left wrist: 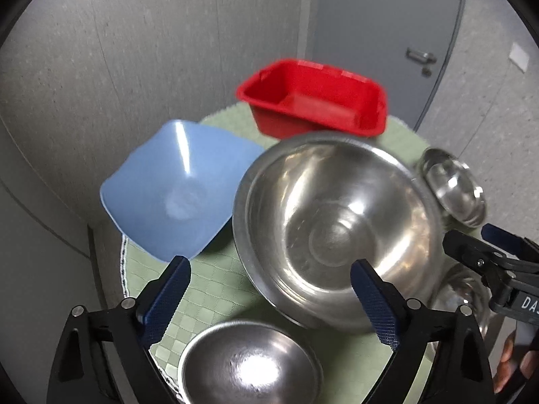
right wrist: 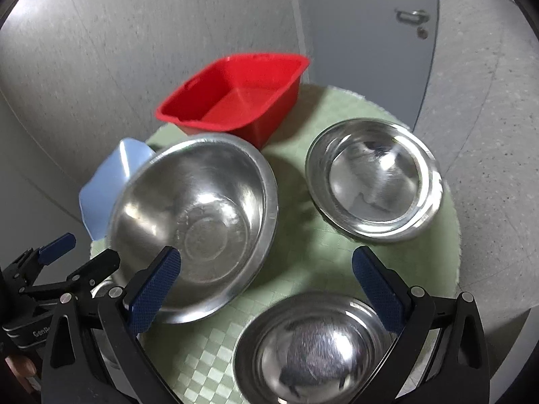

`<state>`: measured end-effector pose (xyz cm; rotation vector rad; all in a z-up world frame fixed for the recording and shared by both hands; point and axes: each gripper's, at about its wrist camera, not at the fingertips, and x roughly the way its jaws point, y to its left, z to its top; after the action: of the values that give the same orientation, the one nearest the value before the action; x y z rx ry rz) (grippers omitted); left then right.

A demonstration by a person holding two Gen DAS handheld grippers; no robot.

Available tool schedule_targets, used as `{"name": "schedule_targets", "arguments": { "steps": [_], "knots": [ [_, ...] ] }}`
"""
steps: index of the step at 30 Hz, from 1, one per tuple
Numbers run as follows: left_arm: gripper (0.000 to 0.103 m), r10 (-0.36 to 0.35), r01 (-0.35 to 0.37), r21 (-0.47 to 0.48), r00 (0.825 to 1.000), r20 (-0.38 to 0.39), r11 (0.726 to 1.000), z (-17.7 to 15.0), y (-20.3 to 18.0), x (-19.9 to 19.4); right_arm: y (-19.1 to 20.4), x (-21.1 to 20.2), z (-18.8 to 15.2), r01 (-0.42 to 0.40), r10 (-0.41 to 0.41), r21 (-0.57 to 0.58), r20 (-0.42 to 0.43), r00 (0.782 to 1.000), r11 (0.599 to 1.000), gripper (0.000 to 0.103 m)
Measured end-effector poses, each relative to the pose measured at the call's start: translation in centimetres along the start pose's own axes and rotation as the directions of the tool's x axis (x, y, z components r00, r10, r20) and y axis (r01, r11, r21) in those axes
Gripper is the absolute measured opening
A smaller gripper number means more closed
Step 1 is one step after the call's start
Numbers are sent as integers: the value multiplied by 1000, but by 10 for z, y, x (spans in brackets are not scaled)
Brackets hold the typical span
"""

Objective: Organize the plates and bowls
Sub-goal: 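Move both grippers toward the large steel bowl's rim, then close the right gripper on the large steel bowl's rim while the left gripper grips the opposite rim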

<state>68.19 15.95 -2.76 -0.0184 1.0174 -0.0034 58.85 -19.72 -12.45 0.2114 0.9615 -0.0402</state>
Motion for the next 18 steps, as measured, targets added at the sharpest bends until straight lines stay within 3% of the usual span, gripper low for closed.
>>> {"name": "schedule_targets", "arguments": {
  "steps": [4, 6, 10, 12, 14, 18],
  "knots": [
    [75, -4, 4, 12, 999, -54, 1000, 19, 2, 28, -4, 23, 3, -10, 10, 1, -50, 999, 1000, 88],
    [67, -15, 18, 29, 996, -84, 999, 26, 2, 42, -4, 32, 1, -15, 15, 9, -75, 997, 1000, 74],
    [44, -41, 48, 49, 990, -134, 998, 30, 3, 59, -1, 46, 1, -26, 28, 14, -114, 993, 1000, 56],
    [40, -41, 50, 62, 989, -140, 997, 33, 5, 66, 2, 52, 1, -39, 41, 16, -131, 991, 999, 42],
    [27, -34, 44, 65, 989, -141, 997, 35, 10, 67, 3, 55, 0, -55, 58, 26, -135, 989, 998, 29],
    [27, -71, 79, 65, 991, -116, 995, 39, 14, 68, 8, 49, -1, -44, 46, 19, -122, 991, 999, 28]
  ]
}}
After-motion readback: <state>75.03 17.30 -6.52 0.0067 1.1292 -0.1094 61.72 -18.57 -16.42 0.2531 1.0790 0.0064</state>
